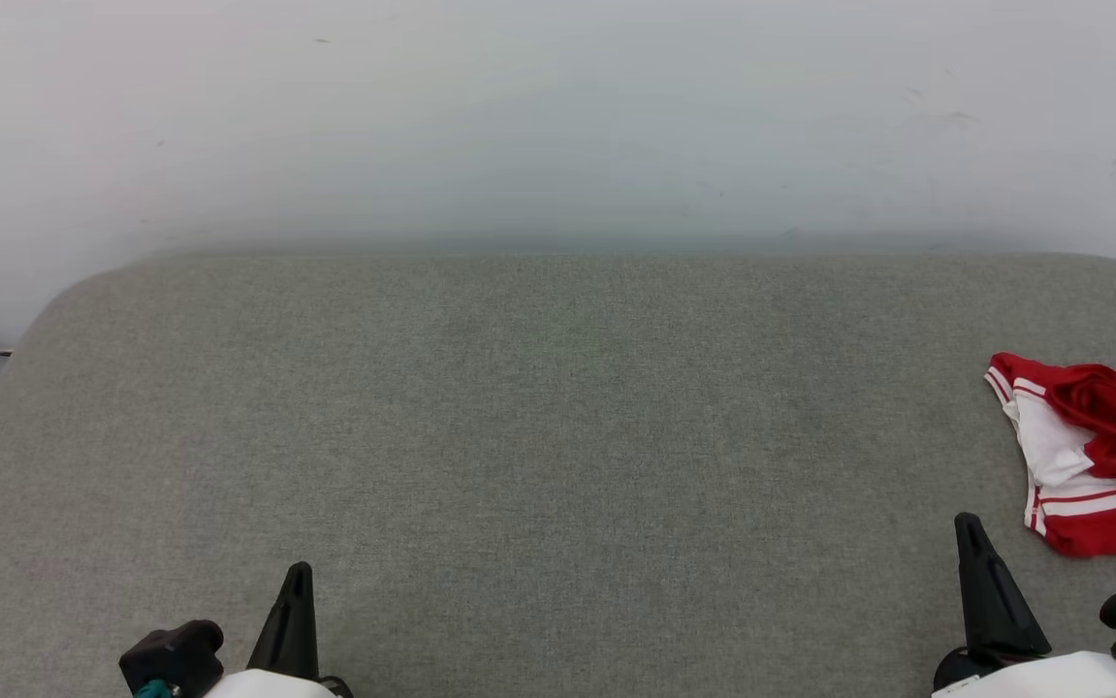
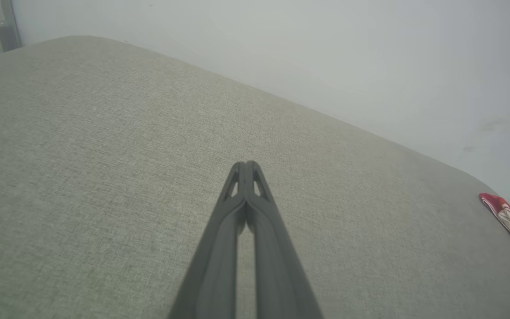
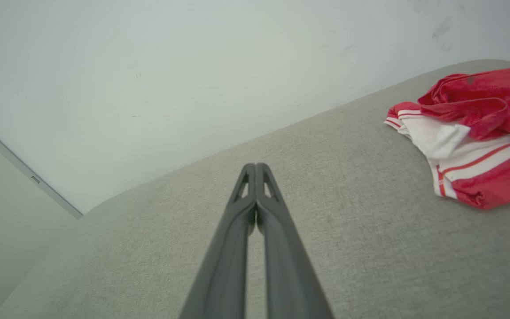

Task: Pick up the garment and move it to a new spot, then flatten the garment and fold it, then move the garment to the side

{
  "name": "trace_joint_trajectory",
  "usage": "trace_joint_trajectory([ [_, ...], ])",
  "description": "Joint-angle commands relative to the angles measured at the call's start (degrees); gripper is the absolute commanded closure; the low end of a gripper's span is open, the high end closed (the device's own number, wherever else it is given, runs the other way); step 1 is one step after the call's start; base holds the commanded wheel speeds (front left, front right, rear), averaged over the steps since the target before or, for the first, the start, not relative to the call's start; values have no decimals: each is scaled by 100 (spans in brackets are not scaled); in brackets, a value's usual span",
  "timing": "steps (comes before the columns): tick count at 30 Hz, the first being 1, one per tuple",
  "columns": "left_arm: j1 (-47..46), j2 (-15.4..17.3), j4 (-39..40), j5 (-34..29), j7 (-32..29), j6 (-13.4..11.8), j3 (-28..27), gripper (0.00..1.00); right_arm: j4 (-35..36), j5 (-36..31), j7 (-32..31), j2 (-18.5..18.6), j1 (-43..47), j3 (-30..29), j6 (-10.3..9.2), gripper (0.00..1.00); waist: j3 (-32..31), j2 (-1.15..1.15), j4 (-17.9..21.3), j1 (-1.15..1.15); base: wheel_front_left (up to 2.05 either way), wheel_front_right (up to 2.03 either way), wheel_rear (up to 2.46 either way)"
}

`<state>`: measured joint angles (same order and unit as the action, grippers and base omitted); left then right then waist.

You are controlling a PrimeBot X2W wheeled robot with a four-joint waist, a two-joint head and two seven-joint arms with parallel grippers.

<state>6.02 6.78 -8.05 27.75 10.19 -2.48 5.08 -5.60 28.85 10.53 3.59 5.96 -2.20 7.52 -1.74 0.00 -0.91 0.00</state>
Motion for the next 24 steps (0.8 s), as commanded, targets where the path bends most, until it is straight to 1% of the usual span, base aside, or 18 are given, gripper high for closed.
trace_joint_trajectory([
  [1,-188,14,39,275,-43,73,-59,100,40,285,-44,62,-186,4,0,100,3,0,1,0,0,0,0],
  [16,-417,-28,-87,1657,-341,275,-235,100,-140,1656,-336,98,-414,-9,-1,100,31,0,14,0,0,0,0],
  [24,-511,-51,-140,2223,-471,362,-315,100,-218,2220,-462,106,-505,-22,-1,100,44,0,21,0,0,0,0],
])
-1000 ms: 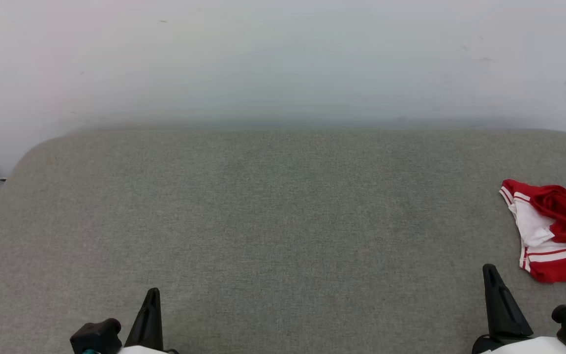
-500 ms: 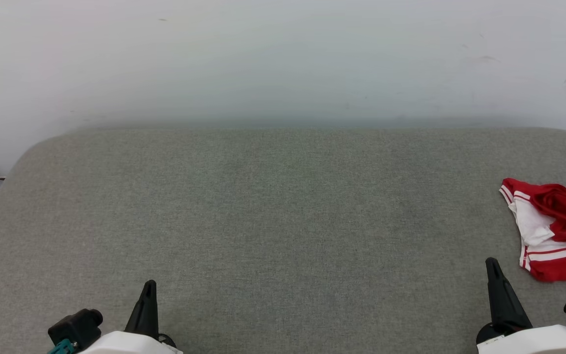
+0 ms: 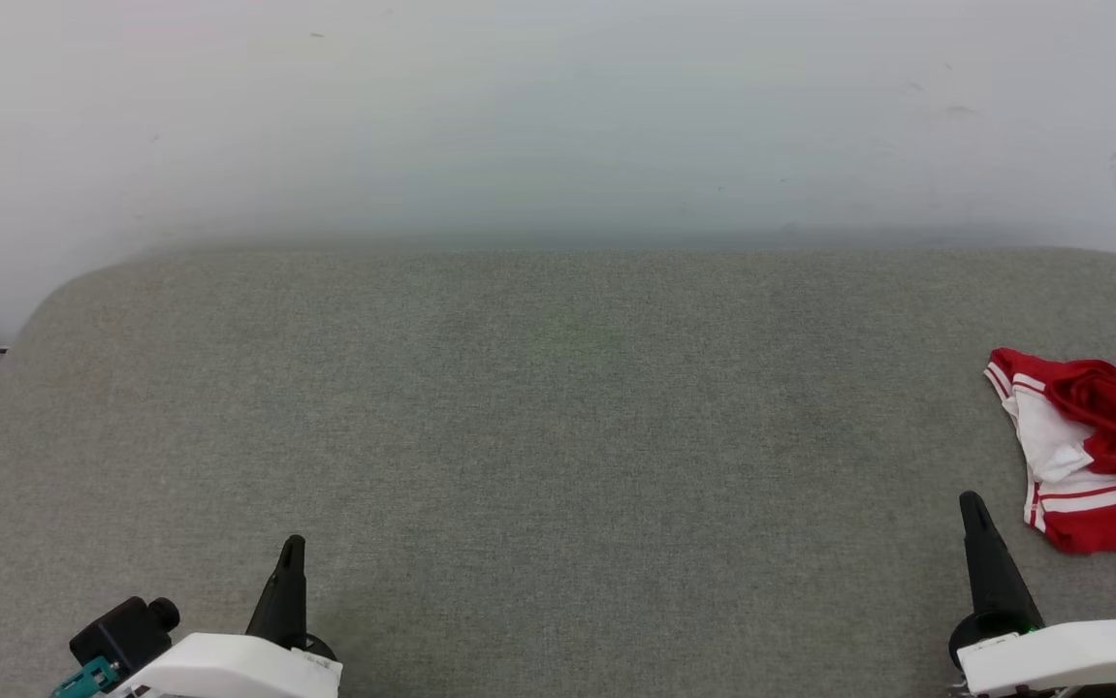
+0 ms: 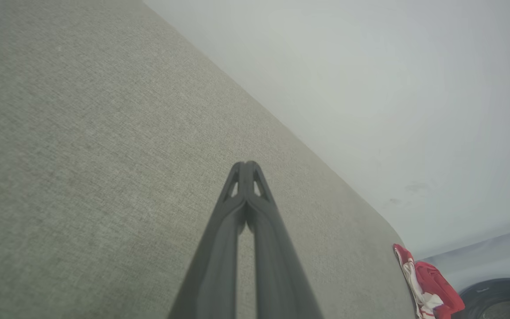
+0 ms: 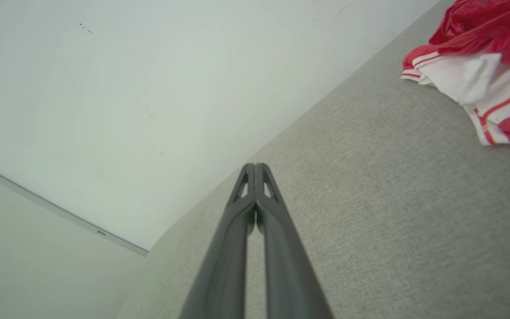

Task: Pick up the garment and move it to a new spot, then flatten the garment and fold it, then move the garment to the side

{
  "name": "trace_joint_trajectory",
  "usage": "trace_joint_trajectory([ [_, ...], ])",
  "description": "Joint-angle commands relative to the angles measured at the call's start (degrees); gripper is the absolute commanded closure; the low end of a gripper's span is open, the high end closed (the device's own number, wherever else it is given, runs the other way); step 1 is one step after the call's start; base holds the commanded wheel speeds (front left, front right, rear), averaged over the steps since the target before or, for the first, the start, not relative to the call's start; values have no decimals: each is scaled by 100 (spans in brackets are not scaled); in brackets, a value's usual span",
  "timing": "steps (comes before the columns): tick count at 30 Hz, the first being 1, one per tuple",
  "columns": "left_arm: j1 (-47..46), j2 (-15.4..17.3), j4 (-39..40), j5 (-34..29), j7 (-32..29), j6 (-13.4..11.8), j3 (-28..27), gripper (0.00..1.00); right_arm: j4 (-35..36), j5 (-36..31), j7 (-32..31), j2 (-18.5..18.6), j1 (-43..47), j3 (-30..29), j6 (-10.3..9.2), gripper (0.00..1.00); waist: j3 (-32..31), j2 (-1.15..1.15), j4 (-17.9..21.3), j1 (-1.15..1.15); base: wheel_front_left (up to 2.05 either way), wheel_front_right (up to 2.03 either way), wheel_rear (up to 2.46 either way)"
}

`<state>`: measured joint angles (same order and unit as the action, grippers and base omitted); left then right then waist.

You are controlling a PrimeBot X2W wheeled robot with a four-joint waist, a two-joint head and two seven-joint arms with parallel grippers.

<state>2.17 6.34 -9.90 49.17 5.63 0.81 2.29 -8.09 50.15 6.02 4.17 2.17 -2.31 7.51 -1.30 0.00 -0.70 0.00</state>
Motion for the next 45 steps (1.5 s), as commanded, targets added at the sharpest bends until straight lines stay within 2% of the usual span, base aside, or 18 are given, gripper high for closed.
trace_joint_trajectory([
  [1,-137,-10,38,161,-36,41,-46,100,21,165,-30,49,-140,-13,0,100,2,0,1,0,0,0,0],
  [21,-375,-71,-101,1557,-367,249,-255,100,-171,1545,-367,58,-385,-62,-1,100,39,0,18,0,0,0,0],
  [45,-613,-150,-245,2912,-713,461,-486,100,-367,2885,-710,42,-611,-140,-1,100,83,0,39,0,0,0,0],
])
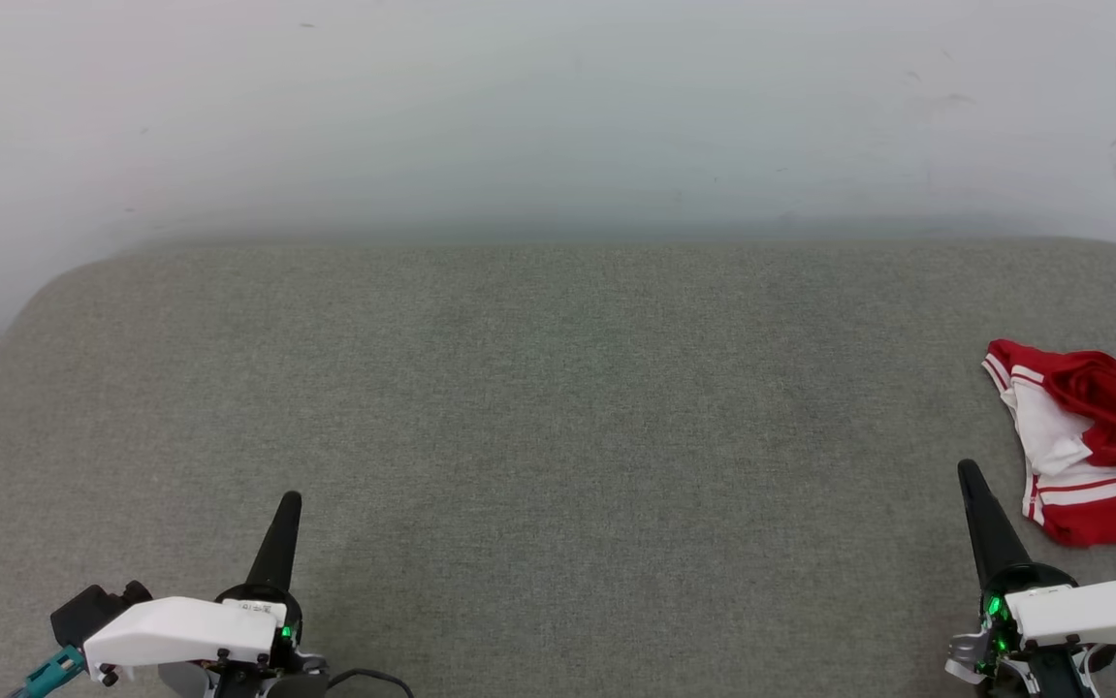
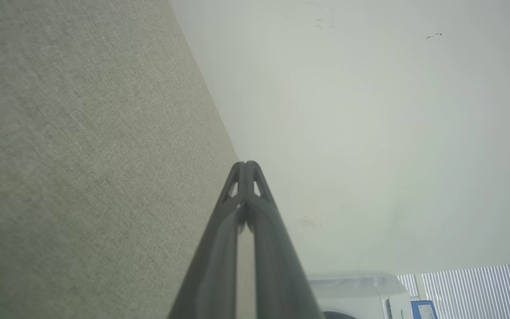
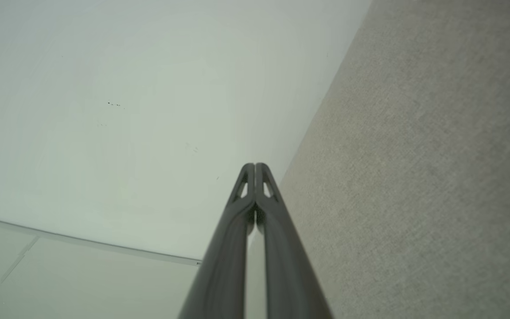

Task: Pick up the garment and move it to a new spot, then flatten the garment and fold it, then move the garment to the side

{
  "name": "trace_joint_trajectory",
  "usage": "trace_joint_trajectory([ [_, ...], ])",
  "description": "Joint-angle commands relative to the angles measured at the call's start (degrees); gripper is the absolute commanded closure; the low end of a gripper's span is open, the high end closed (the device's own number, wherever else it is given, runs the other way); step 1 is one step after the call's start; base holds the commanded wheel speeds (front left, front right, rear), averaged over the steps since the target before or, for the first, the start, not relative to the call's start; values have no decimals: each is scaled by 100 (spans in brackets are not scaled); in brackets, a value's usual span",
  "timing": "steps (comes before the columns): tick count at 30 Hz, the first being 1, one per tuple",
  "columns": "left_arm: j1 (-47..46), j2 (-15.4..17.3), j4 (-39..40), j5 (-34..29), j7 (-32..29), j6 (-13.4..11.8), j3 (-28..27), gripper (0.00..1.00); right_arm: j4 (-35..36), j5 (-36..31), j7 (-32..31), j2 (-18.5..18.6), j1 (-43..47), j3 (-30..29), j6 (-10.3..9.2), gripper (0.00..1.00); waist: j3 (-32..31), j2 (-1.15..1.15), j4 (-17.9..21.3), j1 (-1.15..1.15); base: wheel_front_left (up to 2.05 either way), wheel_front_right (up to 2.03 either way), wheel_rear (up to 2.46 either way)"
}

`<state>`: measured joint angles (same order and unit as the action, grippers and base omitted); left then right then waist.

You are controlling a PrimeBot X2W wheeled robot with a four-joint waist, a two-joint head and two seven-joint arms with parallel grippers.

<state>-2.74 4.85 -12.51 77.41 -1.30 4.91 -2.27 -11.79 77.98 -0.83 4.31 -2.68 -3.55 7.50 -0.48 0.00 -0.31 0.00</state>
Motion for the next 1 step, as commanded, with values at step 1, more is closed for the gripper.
trace_joint_trajectory([
  [1,-131,-4,9,140,-36,55,-39,100,-4,149,-35,27,-133,-19,0,100,3,0,1,0,0,0,0],
])
